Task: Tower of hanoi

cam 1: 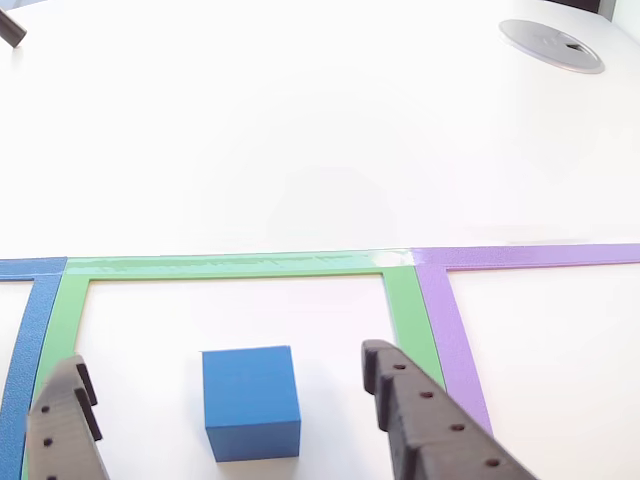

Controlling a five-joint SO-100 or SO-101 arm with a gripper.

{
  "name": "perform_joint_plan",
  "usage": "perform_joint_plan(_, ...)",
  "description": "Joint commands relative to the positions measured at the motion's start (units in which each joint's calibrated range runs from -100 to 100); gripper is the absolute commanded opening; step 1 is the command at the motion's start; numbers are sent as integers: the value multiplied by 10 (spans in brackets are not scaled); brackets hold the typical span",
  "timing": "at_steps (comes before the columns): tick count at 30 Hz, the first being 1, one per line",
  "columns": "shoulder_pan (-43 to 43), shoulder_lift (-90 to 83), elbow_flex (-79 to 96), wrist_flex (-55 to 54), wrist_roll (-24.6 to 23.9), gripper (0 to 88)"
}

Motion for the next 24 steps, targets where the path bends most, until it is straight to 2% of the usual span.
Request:
perform_joint_plan(1, 1, 8, -13, -14, 2, 304)
perform_joint_plan(16, -18, 50, -31, -14, 2, 264)
perform_joint_plan(24, -32, 51, -32, -13, 2, 179)
